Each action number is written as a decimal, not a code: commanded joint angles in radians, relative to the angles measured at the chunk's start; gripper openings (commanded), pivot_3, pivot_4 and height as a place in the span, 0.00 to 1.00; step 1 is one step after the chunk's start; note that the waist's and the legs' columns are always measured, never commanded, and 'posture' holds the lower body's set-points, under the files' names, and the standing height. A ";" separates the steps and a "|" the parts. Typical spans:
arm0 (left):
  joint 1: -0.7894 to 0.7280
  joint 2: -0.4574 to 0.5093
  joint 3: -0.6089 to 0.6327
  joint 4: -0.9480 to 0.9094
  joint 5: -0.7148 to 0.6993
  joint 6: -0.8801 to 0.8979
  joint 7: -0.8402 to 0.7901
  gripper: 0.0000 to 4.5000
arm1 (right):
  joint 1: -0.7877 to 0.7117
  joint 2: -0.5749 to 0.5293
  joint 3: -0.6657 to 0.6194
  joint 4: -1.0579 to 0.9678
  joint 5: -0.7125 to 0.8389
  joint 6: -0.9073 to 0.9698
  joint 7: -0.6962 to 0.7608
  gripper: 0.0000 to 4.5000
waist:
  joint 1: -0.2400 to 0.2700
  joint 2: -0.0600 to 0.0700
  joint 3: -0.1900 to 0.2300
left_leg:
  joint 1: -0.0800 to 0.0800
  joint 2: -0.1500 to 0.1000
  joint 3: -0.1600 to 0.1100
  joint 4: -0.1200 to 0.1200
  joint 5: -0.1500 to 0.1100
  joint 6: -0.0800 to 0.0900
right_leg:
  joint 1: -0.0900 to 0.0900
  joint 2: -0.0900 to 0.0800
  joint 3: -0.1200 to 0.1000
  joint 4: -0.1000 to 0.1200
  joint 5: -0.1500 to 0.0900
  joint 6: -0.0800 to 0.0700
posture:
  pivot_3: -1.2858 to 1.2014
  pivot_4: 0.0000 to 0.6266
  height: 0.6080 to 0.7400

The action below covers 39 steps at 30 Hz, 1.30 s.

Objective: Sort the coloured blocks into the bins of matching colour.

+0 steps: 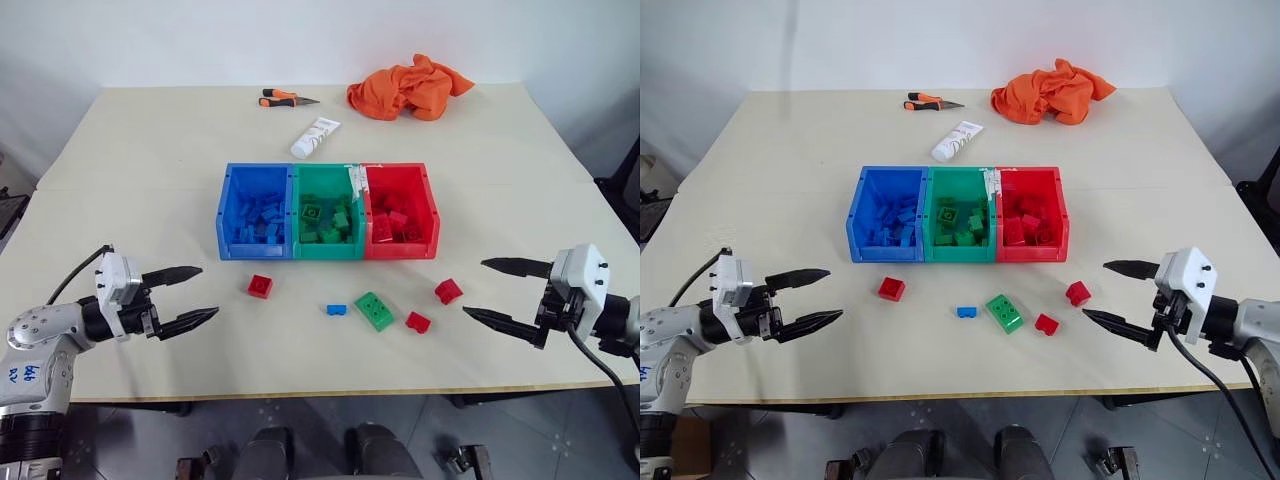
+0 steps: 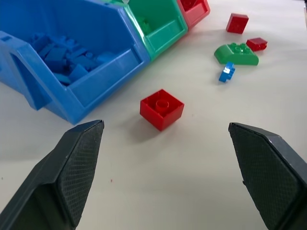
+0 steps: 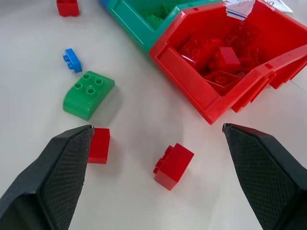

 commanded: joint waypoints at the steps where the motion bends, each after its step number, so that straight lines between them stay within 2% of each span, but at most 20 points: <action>1: -0.026 0.016 0.014 -0.026 -0.018 0.010 0.004 0.97 | -0.018 0.006 -0.004 -0.007 0.002 -0.009 -0.011 1.00 | 0.000 0.000 0.000 | 0.000 0.000 0.000 0.000 0.000 0.000 | 0.000 0.000 0.000 0.000 0.000 0.000 | 0.52 0.24 1.00; 10: -0.096 -0.006 -0.041 -0.057 -0.027 0.097 0.017 0.97 | 0.030 0.003 -0.039 -0.039 0.003 0.015 -0.036 1.00 | 0.001 0.000 0.000 | 0.000 0.000 0.000 0.000 0.000 0.000 | 0.000 0.000 0.000 0.001 0.000 0.000 | 0.52 0.24 1.00; 14: -0.131 -0.024 -0.109 -0.076 -0.022 0.126 -0.005 0.97 | 0.122 -0.024 -0.123 -0.063 0.008 0.028 -0.013 1.00 | 0.015 0.000 0.000 | 0.000 0.000 0.000 0.001 0.001 -0.002 | 0.000 0.000 0.000 0.001 0.000 0.000 | 0.52 0.24 1.00; 20: -0.222 -0.063 -0.182 -0.002 0.000 0.110 -0.049 0.97 | 0.363 -0.074 -0.375 -0.073 -0.025 0.088 0.069 1.00 | 0.030 0.000 0.000 | 0.000 0.000 0.001 0.002 0.001 -0.002 | 0.001 0.001 0.000 0.000 0.000 0.000 | 0.52 0.24 1.00; 23: -0.236 -0.064 -0.191 0.020 0.006 0.102 -0.067 0.97 | 0.423 -0.079 -0.414 -0.086 -0.045 0.117 0.071 1.00 | 0.023 0.000 0.000 | 0.000 0.000 0.001 0.002 0.000 0.000 | 0.001 0.001 0.000 0.000 0.000 0.000 | 0.52 0.24 1.00; 28: -0.247 -0.068 -0.198 0.030 0.010 0.095 -0.080 0.97 | 0.350 -0.074 -0.316 -0.088 -0.044 0.156 0.015 1.00 | 0.004 0.000 0.000 | 0.001 0.000 0.002 0.002 0.000 0.000 | 0.001 0.002 0.002 0.002 0.000 0.000 | 0.52 0.24 1.00; 35: -0.208 -0.064 -0.186 -0.012 -0.003 0.096 -0.088 0.97 | 0.113 -0.026 -0.068 -0.008 -0.070 0.158 -0.060 1.00 | -0.001 0.000 0.000 | 0.001 0.000 0.001 0.004 0.002 -0.002 | 0.001 0.002 0.001 0.004 0.000 0.000 | 0.52 0.24 1.00; 39: -0.151 -0.056 -0.172 -0.064 -0.008 0.106 -0.077 0.97 | -0.039 0.043 0.073 0.109 -0.115 0.142 -0.107 1.00 | -0.001 0.000 0.000 | 0.000 0.000 0.001 0.006 0.002 -0.002 | 0.001 0.001 0.001 0.003 0.000 0.000 | 0.52 0.24 1.00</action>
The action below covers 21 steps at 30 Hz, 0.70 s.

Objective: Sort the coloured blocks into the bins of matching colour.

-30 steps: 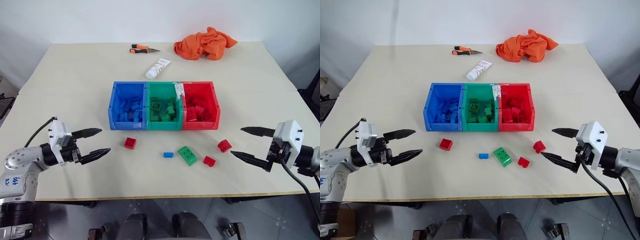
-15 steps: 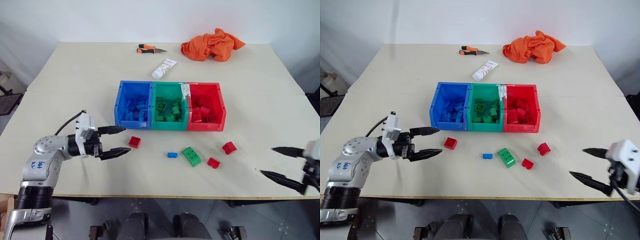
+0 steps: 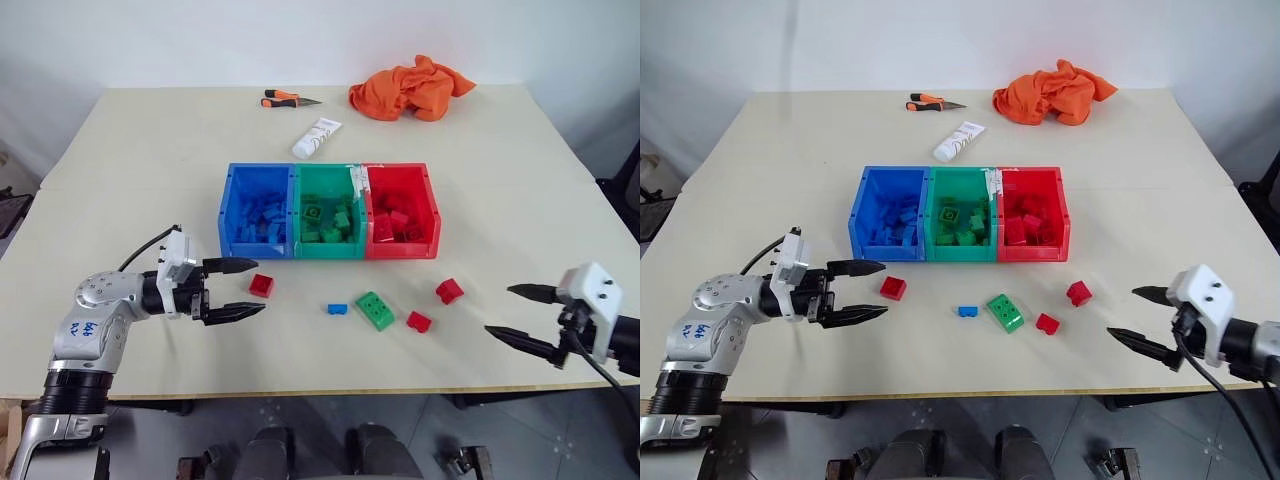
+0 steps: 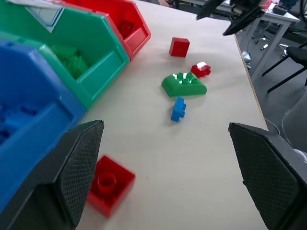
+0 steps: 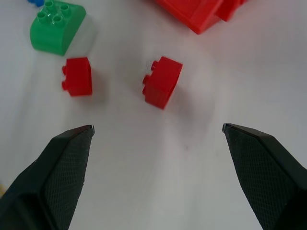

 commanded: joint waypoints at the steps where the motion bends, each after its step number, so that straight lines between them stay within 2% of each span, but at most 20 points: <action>1: 0.032 0.015 0.029 -0.073 -0.020 0.000 0.011 0.97 | -0.072 0.049 0.075 0.078 -0.028 -0.025 -0.032 1.00 | 0.000 0.000 0.000 | -0.001 0.000 0.000 0.000 0.000 0.000 | 0.000 0.000 0.000 0.000 0.000 0.000 | 0.52 0.24 1.00; 11: 0.118 0.009 0.059 -0.172 -0.036 0.034 0.068 0.97 | -0.201 0.144 0.208 0.222 -0.087 -0.068 -0.060 1.00 | 0.001 0.000 0.000 | -0.001 0.000 0.000 0.001 0.000 0.000 | -0.001 0.000 -0.001 0.000 0.000 0.000 | 0.52 0.24 1.00; 15: 0.117 0.008 0.054 -0.172 -0.031 0.033 0.074 1.00 | -0.211 0.166 0.206 0.229 -0.079 -0.033 -0.095 0.82 | 0.000 0.000 0.000 | -0.001 0.000 -0.001 0.001 0.000 0.000 | -0.001 0.000 -0.001 0.001 0.000 0.000 | 0.52 0.24 1.00; 21: 0.108 0.005 0.046 -0.155 -0.024 0.022 0.070 1.00 | -0.195 0.181 0.173 0.162 -0.051 -0.029 -0.131 0.37 | 0.000 0.000 0.000 | -0.001 0.000 0.000 0.001 0.000 0.000 | -0.001 0.000 -0.001 0.001 0.000 0.000 | 0.52 0.24 1.00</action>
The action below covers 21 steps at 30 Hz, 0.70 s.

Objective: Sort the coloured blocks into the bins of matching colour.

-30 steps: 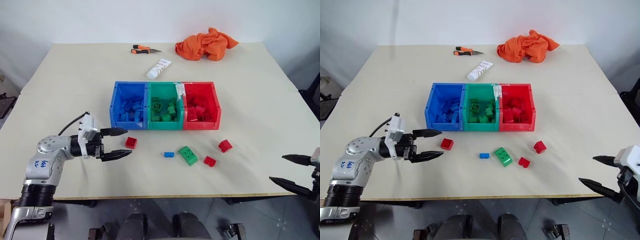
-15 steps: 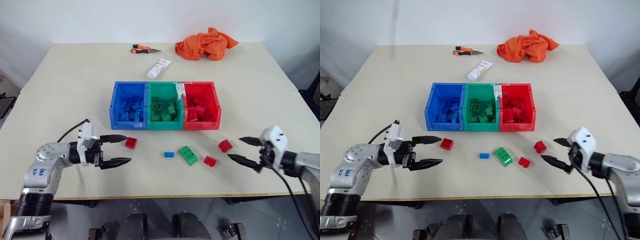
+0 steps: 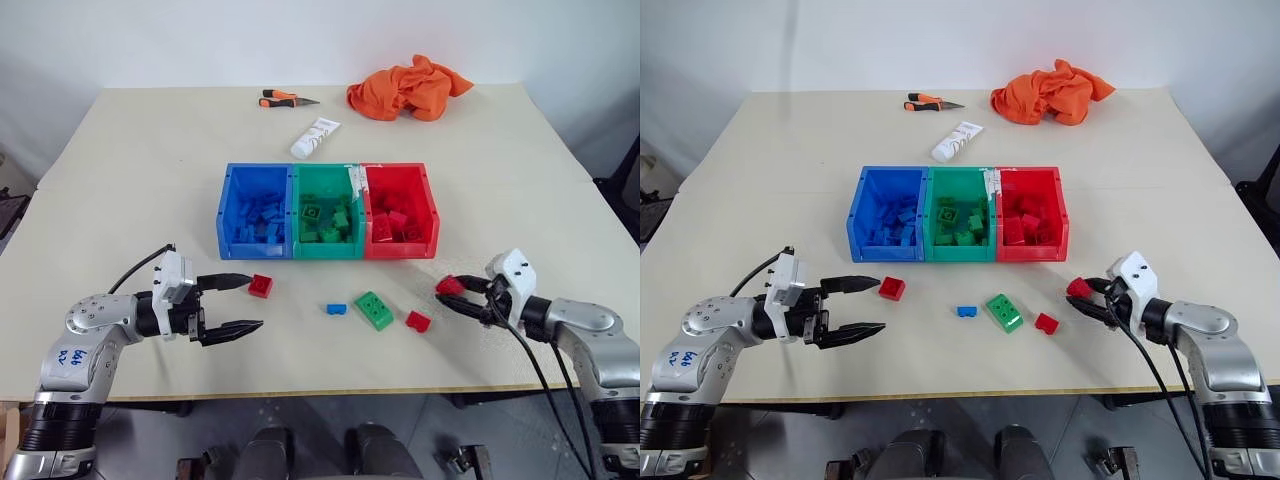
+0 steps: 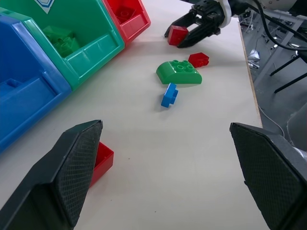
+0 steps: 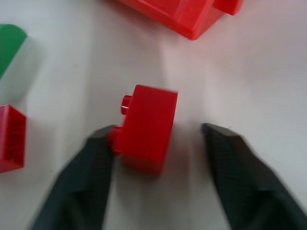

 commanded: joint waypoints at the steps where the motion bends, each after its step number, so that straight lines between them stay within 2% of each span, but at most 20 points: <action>1: -0.005 0.004 0.007 -0.014 -0.011 -0.017 -0.004 1.00 | 0.025 -0.002 -0.042 -0.086 0.036 0.008 -0.007 0.30 | 0.001 0.000 0.000 | 0.000 0.000 0.000 0.000 0.000 0.000 | 0.000 0.000 0.000 0.000 0.000 0.000 | 0.52 0.24 1.00; 2: -0.005 0.003 0.007 -0.012 -0.009 -0.020 -0.004 1.00 | 0.032 -0.009 -0.051 -0.117 0.044 0.015 -0.008 0.22 | 0.001 0.000 0.000 | 0.000 0.000 0.000 0.000 0.000 0.000 | 0.000 0.000 0.000 0.000 0.000 0.000 | 0.52 0.24 1.00; 3: -0.005 0.003 0.006 -0.011 -0.009 -0.021 -0.004 1.00 | 0.038 -0.015 -0.057 -0.139 0.050 0.020 -0.010 0.21 | 0.001 0.000 0.000 | 0.000 0.000 0.000 0.000 0.000 0.000 | 0.000 0.000 0.000 0.000 0.000 0.000 | 0.52 0.24 1.00; 9: 0.004 -0.003 0.007 -0.015 -0.009 -0.029 0.001 1.00 | 0.015 -0.050 -0.107 -0.283 0.114 0.104 -0.029 0.21 | 0.000 0.000 0.000 | 0.000 0.000 0.000 0.000 0.000 0.000 | 0.000 0.000 0.000 0.000 0.000 0.000 | 0.52 0.24 1.00; 11: 0.009 -0.011 0.006 -0.017 -0.008 -0.033 0.007 1.00 | -0.114 -0.040 -0.091 -0.291 0.139 0.136 -0.046 0.21 | -0.005 0.001 0.000 | 0.000 0.000 0.000 0.000 0.000 0.000 | 0.000 0.000 0.000 0.000 0.000 0.000 | 0.52 0.24 1.00; 15: 0.006 -0.023 0.001 -0.013 -0.005 -0.041 0.016 1.00 | -0.347 0.038 -0.001 -0.147 0.087 0.102 -0.076 0.21 | -0.013 0.002 0.001 | 0.001 0.001 0.001 0.000 0.000 0.000 | -0.001 0.001 0.001 0.002 0.000 0.000 | 0.52 0.24 1.00; 19: -0.010 -0.040 -0.010 -0.010 -0.001 -0.048 0.035 1.00 | -0.506 0.109 0.065 0.073 0.009 0.010 -0.079 0.21 | -0.003 0.001 0.001 | 0.001 0.001 0.000 -0.001 0.000 0.000 | -0.002 0.001 0.000 0.004 0.000 -0.001 | 0.52 0.24 1.00; 21: -0.011 -0.045 -0.011 -0.014 -0.001 -0.050 0.042 1.00 | -0.564 0.132 0.087 0.168 -0.029 -0.035 -0.082 0.37 | 0.000 0.002 0.001 | -0.001 0.000 0.000 0.001 0.001 -0.001 | -0.004 0.000 0.000 0.005 0.000 -0.001 | 0.52 0.24 1.00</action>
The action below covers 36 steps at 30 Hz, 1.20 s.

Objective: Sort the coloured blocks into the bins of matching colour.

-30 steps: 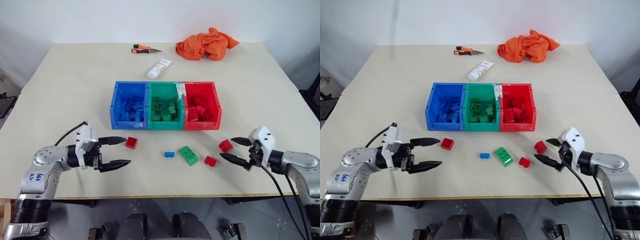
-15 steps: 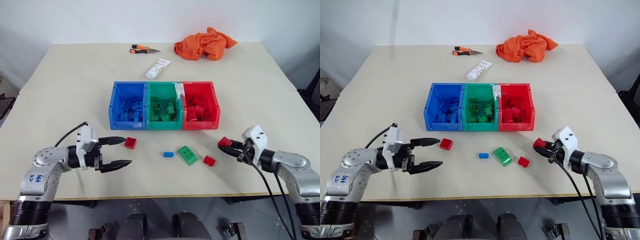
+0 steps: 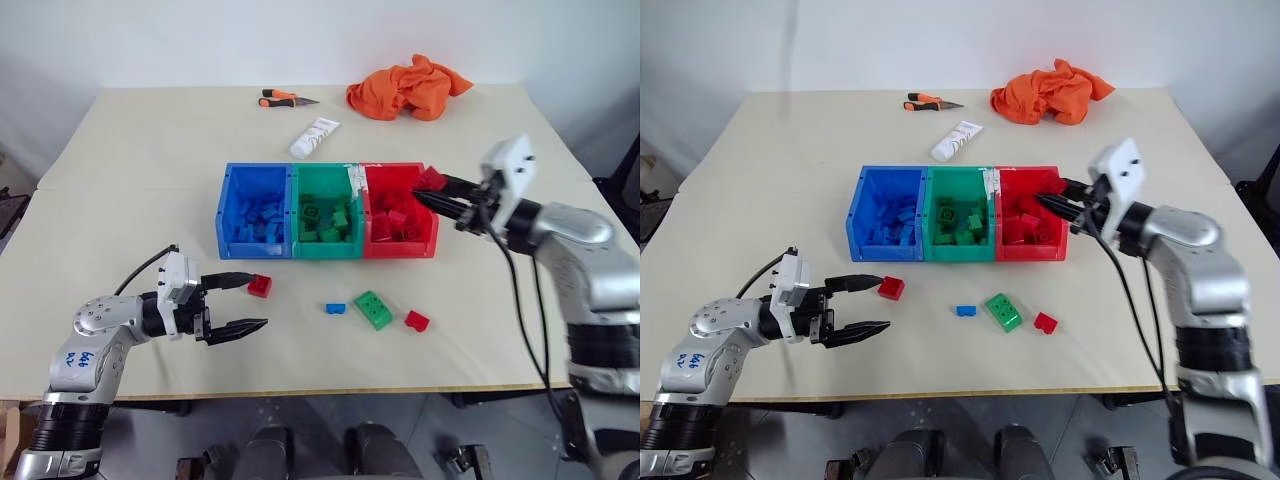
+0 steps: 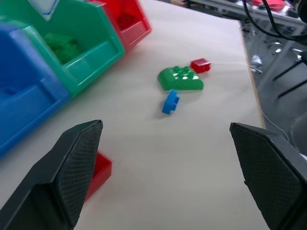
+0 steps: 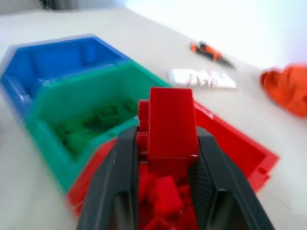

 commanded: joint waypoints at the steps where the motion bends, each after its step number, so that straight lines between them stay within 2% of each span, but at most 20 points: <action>1: -0.005 -0.008 0.003 -0.023 -0.004 -0.016 0.016 1.00 | -0.083 0.017 0.016 0.129 -0.057 -0.096 0.002 0.43 | 0.002 0.000 0.000 | -0.001 0.000 0.000 0.000 0.000 0.000 | -0.001 0.000 0.000 0.003 0.000 0.000 | 0.52 0.24 1.00; 5: 0.012 -0.011 0.010 -0.037 -0.006 -0.017 0.029 1.00 | -0.116 0.024 0.028 0.203 -0.083 -0.160 0.024 0.72 | -0.001 0.000 0.000 | -0.011 -0.001 0.000 0.005 -0.001 0.001 | -0.010 -0.001 -0.001 0.008 0.000 0.001 | 0.52 0.24 1.00; 8: 0.024 -0.011 0.012 -0.045 -0.010 -0.016 0.034 1.00 | -0.102 0.010 0.022 0.185 -0.078 -0.169 0.051 0.96 | -0.002 0.000 0.000 | -0.014 -0.001 0.000 0.006 -0.001 0.000 | -0.014 -0.001 -0.002 0.010 0.000 0.001 | 0.52 0.24 1.00; 9: 0.024 -0.011 0.012 -0.045 -0.010 -0.016 0.035 1.00 | -0.094 0.003 0.020 0.171 -0.075 -0.168 0.062 1.00 | -0.002 0.000 0.000 | -0.014 -0.001 0.000 0.006 0.000 0.000 | -0.014 -0.001 -0.002 0.010 0.000 0.001 | 0.52 0.24 1.00; 13: 0.018 -0.010 0.008 -0.038 -0.013 -0.013 0.033 1.00 | -0.006 -0.043 -0.003 0.038 -0.026 -0.135 0.131 1.00 | -0.001 0.000 0.000 | -0.014 0.000 0.000 0.007 0.000 -0.001 | -0.014 -0.001 -0.001 0.010 0.000 0.001 | 0.52 0.24 1.00; 19: -0.005 -0.006 0.001 -0.007 -0.009 -0.017 0.015 1.00 | 0.254 -0.167 -0.070 -0.262 0.105 -0.072 0.266 1.00 | 0.005 0.000 0.000 | -0.014 0.000 -0.001 0.007 0.000 0.000 | -0.013 -0.001 -0.001 0.010 0.000 0.001 | 0.52 0.24 1.00; 23: -0.009 0.004 -0.005 0.012 -0.005 -0.021 -0.013 1.00 | 0.473 -0.254 -0.170 -0.384 0.159 -0.061 0.334 1.00 | 0.004 0.000 0.000 | -0.014 0.000 -0.001 0.007 0.000 0.000 | -0.012 0.000 -0.001 0.009 0.000 0.001 | 0.52 0.24 1.00; 25: -0.001 0.017 0.002 0.024 -0.002 -0.028 -0.030 1.00 | 0.648 -0.334 -0.239 -0.388 0.116 -0.110 0.415 1.00 | 0.005 0.000 0.000 | -0.014 0.000 -0.001 0.007 0.000 0.000 | -0.012 0.000 -0.001 0.009 0.000 0.001 | 0.52 0.24 1.00; 27: 0.001 0.028 0.008 0.036 -0.002 -0.032 -0.041 1.00 | 0.750 -0.389 -0.280 -0.370 0.081 -0.150 0.454 1.00 | 0.007 0.000 0.000 | -0.013 0.000 -0.001 0.007 -0.001 0.001 | -0.010 0.000 -0.001 0.007 0.000 0.001 | 0.52 0.24 1.00; 30: 0.001 0.037 0.010 0.045 -0.004 -0.036 -0.047 1.00 | 0.783 -0.421 -0.282 -0.352 0.065 -0.177 0.462 1.00 | -0.003 0.000 0.000 | -0.012 0.000 0.001 0.008 -0.001 0.001 | -0.009 0.000 0.000 0.005 0.000 0.001 | 0.52 0.24 1.00; 34: 0.007 0.034 0.008 0.036 -0.005 -0.036 -0.043 1.00 | 0.734 -0.405 -0.182 -0.346 0.024 -0.190 0.448 1.00 | -0.006 -0.001 0.000 | 0.004 0.001 0.002 0.003 -0.002 0.005 | 0.005 0.001 0.001 0.002 0.000 0.000 | 0.52 0.24 1.00; 36: 0.018 0.029 0.009 0.017 -0.008 -0.031 -0.034 1.00 | 0.686 -0.382 -0.122 -0.334 0.001 -0.192 0.433 1.00 | -0.004 0.000 0.000 | 0.005 0.001 0.002 0.003 -0.002 0.005 | 0.006 0.001 0.001 0.000 0.000 0.000 | 0.52 0.24 1.00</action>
